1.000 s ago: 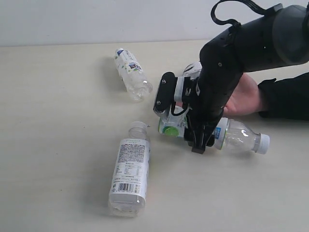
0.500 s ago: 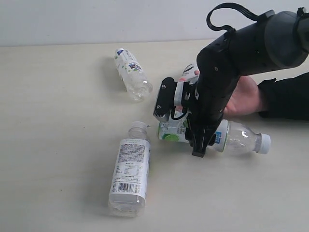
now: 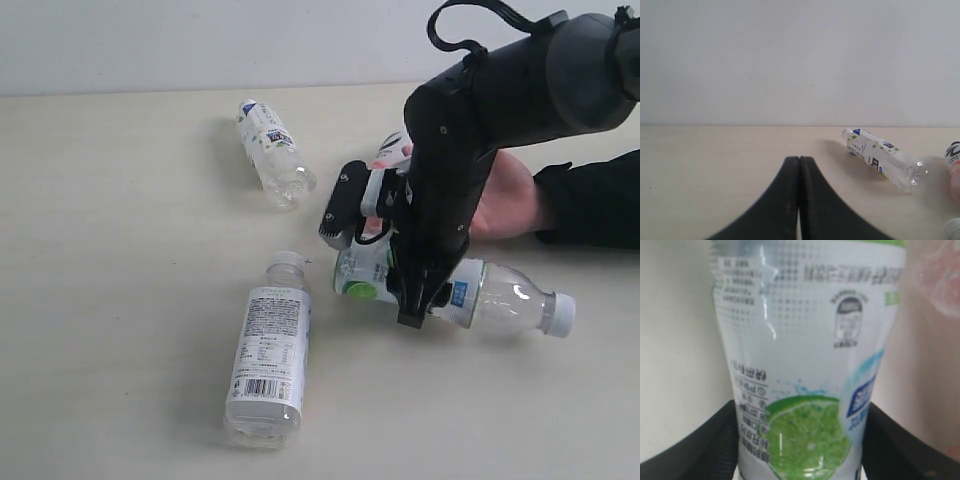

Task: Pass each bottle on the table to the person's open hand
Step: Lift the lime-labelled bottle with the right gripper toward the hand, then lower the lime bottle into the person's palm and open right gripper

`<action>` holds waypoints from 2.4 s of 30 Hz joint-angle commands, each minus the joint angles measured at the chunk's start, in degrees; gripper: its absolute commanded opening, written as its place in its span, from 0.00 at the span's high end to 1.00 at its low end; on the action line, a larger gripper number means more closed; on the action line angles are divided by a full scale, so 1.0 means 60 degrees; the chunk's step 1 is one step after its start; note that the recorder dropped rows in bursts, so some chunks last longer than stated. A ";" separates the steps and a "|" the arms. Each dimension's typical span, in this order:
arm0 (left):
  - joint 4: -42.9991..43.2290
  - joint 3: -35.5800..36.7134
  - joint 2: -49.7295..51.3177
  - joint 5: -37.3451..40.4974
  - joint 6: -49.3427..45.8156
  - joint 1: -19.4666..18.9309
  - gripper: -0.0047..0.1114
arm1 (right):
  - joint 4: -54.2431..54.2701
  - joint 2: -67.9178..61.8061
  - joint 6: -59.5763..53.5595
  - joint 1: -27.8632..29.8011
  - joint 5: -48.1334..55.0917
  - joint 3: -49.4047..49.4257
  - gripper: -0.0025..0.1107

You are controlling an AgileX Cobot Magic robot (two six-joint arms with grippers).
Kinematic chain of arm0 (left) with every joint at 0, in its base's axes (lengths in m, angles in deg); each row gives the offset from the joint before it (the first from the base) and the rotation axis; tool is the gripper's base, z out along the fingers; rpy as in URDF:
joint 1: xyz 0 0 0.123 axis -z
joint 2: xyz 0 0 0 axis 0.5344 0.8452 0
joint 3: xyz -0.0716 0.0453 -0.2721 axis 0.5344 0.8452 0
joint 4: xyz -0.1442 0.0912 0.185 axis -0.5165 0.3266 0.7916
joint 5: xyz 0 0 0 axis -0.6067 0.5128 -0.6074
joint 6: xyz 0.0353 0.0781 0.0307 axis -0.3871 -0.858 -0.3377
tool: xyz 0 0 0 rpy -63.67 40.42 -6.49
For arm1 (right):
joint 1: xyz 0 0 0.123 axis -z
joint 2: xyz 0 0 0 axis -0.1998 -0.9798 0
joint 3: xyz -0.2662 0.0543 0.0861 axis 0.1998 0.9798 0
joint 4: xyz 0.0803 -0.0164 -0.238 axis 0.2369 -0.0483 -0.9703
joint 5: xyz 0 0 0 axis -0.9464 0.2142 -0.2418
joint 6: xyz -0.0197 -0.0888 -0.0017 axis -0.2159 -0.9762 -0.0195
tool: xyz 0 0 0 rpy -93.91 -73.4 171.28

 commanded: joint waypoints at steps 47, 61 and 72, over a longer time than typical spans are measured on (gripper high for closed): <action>-0.0078 0.0027 -0.0066 -0.0021 -0.0057 0.0045 0.96 | -0.0314 0.3615 0.4808 0.3007 0.3602 -0.2192 0.98; -0.0078 0.0027 -0.0066 -0.0021 -0.0057 0.0045 0.96 | 0.0606 0.0988 0.4809 0.3098 0.2244 -0.2192 0.98; -0.0078 0.0027 -0.0066 -0.0021 -0.0057 0.0045 0.96 | 0.1811 0.0171 0.4776 0.3098 0.1724 -0.2192 0.98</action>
